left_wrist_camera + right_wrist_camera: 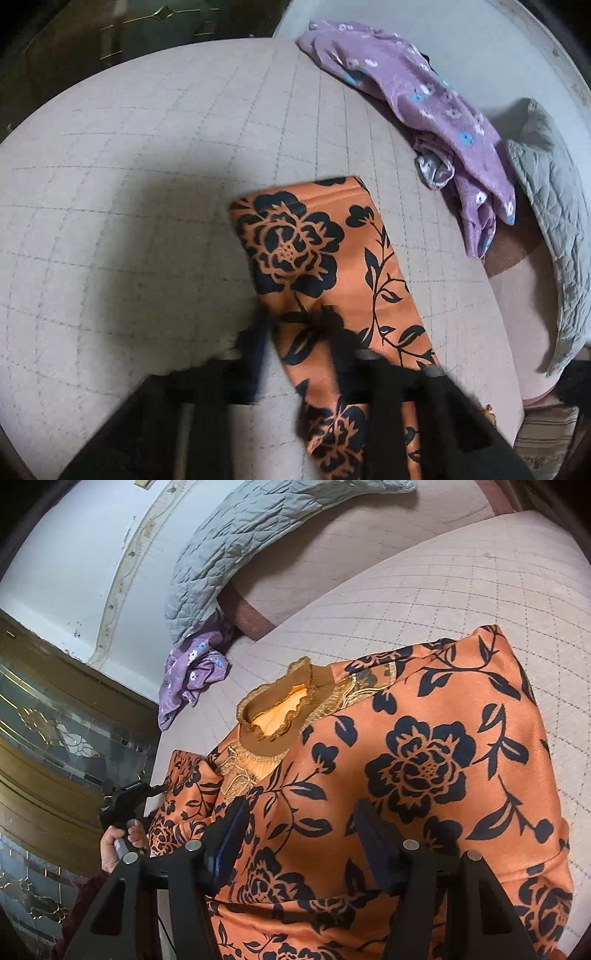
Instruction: Fold small clothes
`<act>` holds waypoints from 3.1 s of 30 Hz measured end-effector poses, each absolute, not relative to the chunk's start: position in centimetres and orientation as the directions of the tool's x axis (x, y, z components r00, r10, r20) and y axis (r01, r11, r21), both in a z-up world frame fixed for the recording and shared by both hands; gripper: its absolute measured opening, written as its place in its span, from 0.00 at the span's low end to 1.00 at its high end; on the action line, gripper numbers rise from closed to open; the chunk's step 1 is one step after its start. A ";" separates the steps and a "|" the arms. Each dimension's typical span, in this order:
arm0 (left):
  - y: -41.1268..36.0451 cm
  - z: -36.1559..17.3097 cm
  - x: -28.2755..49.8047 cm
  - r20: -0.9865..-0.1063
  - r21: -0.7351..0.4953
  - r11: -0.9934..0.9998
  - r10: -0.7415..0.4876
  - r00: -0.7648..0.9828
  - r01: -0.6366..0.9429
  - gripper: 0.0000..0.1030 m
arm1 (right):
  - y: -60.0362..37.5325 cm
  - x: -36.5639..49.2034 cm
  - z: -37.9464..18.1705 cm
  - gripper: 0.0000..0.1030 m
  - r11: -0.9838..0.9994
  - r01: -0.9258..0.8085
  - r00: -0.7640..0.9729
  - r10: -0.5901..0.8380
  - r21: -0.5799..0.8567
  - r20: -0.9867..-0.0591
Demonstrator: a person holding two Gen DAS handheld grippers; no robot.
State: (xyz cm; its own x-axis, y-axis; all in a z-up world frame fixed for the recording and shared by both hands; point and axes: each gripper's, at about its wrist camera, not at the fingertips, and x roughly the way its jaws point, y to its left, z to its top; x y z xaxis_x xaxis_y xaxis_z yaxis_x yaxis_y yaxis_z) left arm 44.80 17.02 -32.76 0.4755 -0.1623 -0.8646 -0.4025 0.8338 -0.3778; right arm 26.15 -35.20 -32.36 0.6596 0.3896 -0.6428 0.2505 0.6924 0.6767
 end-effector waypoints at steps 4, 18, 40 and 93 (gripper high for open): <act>16.0 -32.3 45.2 -0.847 -0.369 0.863 -0.160 0.506 -0.344 0.06 | -35.8 26.0 -32.3 0.61 0.692 0.254 0.668 0.380 0.676 -0.640; 1.9 -18.1 38.6 -0.763 -0.277 0.953 -0.296 0.574 0.123 0.03 | -41.4 23.1 -30.4 0.61 0.612 0.307 0.774 0.285 0.728 -0.566; -11.7 -18.7 24.2 -0.816 -0.168 0.859 -0.396 0.420 0.484 0.39 | -48.7 19.0 -30.2 0.71 0.415 0.362 0.840 0.243 0.835 -0.485; -2.6 -35.7 26.2 -0.807 0.107 0.969 -0.045 0.589 0.220 0.93 | -31.0 28.6 -34.2 0.62 0.923 0.223 0.547 0.148 0.313 -0.824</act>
State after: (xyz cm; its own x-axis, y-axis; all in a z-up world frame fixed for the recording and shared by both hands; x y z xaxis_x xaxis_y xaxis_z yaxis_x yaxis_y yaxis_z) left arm 26.23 -2.55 -35.71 0.5892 -0.0446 -0.8068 0.2203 0.9695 0.1074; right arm 28.55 -31.01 -34.20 0.5467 0.1476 -0.8242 0.2225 0.9233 0.3130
